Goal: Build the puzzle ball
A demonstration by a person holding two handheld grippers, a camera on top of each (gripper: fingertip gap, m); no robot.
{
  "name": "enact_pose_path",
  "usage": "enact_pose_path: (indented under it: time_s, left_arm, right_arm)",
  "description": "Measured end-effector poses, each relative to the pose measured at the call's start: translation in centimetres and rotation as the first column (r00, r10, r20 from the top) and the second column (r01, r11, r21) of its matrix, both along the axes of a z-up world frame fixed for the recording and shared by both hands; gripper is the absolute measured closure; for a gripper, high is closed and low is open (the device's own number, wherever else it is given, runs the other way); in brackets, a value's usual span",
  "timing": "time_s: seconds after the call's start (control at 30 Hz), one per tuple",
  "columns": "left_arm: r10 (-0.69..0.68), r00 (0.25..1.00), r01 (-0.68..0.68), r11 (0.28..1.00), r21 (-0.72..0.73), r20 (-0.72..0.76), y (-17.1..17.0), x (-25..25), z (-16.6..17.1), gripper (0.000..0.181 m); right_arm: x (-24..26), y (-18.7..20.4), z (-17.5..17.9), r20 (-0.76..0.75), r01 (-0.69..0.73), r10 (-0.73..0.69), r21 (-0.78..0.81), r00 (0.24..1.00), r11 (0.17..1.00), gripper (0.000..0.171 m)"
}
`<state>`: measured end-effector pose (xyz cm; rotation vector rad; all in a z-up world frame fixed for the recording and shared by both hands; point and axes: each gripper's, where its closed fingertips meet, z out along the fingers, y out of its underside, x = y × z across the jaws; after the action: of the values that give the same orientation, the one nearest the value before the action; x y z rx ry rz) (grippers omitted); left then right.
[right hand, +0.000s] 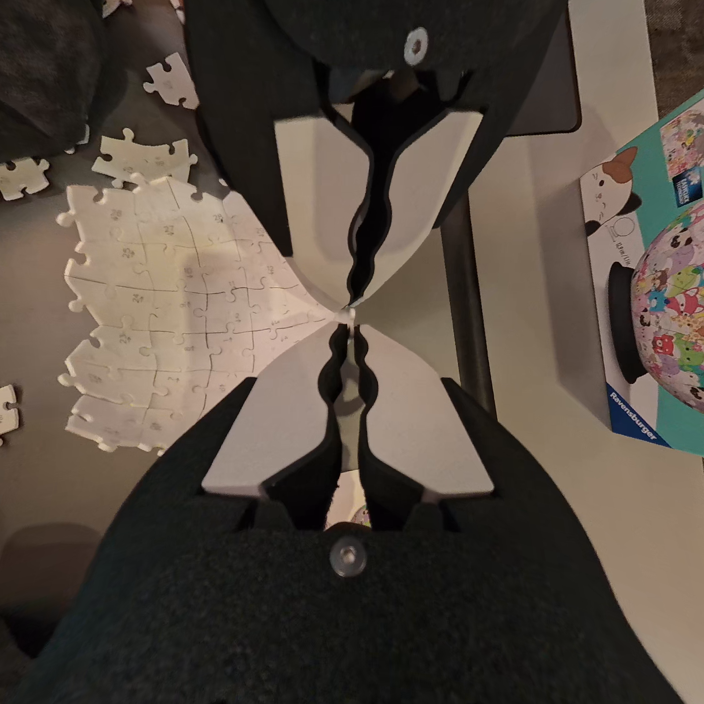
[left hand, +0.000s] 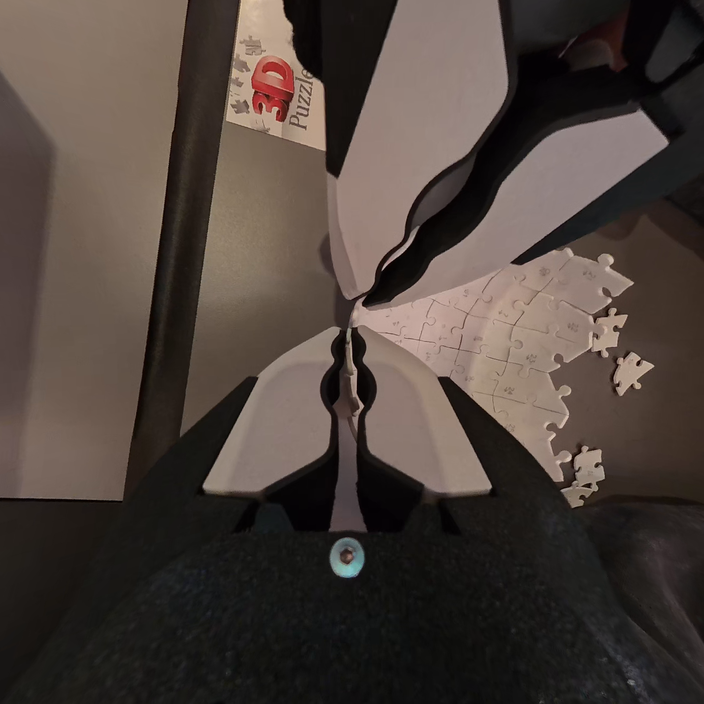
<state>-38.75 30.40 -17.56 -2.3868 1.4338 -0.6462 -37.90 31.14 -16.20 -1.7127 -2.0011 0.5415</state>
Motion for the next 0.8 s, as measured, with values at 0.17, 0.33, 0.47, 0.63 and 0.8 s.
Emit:
enact_pose_path:
  time_s: [0.17, 0.33, 0.47, 0.63, 0.8]
  left_arm:
    - [-0.001, 1.0, 0.001, 1.0, 0.005, 0.007, 0.05, 0.01, 0.05, 0.178]
    - [0.0, 1.0, -0.001, 1.0, 0.005, 0.023, 0.02, -0.02, 0.27, 0.176]
    - [-0.004, 1.0, 0.004, 1.0, 0.003, 0.023, -0.05, -0.01, 0.24, 0.175]
    - [-0.001, 1.0, 0.001, 1.0, 0.002, 0.009, 0.12, -0.07, 0.05, 0.177]
    - [-0.004, 1.0, 0.004, 1.0, -0.015, 0.019, -0.01, 0.26, 0.1, 0.178]
  right_arm:
    - [0.0, 0.02, 0.06, 0.006, -0.014, 0.014, 0.037, 1.0, 0.999, 0.168]
    - [-0.16, 0.05, 0.24, -0.015, -0.035, 0.036, 0.065, 0.999, 0.997, 0.168]
    - [-0.25, 0.13, 0.18, -0.028, -0.047, 0.049, 0.074, 0.998, 0.996, 0.168]
    - [-0.34, 0.18, 0.05, -0.03, -0.042, 0.044, 0.067, 0.999, 0.997, 0.168]
    - [0.22, -0.05, 0.41, -0.015, -0.024, 0.024, -0.001, 1.0, 1.0, 0.161]
